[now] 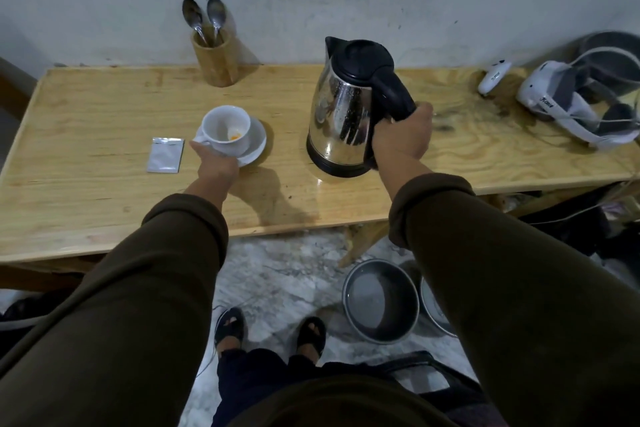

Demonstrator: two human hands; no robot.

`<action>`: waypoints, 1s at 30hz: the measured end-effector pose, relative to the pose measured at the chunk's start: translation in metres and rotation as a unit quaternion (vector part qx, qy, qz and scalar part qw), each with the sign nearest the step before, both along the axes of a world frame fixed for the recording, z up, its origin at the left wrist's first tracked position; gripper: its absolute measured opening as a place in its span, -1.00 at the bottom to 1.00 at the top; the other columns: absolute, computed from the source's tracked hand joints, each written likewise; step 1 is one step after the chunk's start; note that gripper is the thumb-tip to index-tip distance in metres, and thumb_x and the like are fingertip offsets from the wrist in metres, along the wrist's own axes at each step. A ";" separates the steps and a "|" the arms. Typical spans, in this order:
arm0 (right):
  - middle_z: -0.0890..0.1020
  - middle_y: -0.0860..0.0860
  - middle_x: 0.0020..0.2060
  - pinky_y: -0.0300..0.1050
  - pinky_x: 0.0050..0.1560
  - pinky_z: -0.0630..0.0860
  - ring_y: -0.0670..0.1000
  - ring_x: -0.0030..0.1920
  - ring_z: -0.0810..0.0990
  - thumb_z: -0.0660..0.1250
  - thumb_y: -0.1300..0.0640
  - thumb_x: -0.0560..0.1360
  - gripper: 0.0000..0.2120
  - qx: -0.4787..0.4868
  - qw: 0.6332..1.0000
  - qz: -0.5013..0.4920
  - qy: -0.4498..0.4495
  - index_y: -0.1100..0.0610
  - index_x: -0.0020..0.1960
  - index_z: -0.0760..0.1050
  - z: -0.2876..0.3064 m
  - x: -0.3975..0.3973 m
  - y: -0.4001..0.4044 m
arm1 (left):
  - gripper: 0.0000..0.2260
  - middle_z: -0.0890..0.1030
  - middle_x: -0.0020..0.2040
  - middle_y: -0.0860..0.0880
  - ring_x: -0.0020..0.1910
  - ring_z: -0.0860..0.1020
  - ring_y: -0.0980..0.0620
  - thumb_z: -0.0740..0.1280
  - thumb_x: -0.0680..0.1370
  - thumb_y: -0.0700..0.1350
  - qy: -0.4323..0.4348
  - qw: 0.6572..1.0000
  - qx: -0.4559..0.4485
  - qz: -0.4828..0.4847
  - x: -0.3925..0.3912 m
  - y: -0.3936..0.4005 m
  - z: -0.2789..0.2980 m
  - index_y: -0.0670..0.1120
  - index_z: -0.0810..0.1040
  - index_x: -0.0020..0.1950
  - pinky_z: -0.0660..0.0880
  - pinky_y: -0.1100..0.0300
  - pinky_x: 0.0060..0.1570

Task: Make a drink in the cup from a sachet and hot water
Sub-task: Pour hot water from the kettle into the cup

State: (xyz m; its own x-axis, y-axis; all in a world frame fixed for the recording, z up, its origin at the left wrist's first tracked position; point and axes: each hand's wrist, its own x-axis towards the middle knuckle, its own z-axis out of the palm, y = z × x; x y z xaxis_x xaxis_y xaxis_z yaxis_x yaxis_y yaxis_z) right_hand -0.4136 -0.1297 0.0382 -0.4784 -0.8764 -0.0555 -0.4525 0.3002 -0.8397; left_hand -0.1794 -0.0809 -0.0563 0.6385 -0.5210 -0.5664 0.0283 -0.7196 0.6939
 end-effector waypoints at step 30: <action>0.49 0.02 -0.19 0.14 0.16 0.52 0.20 0.01 0.55 0.23 0.33 0.34 -0.79 -0.018 0.969 0.145 0.197 0.06 -0.15 0.35 0.060 0.053 -0.004 | -0.27 0.22 0.51 -0.25 0.44 0.29 -0.25 0.12 0.62 -0.15 0.048 0.990 -0.033 -0.129 0.013 0.022 0.022 -0.09 -0.42 0.51 0.27 -0.07 0.41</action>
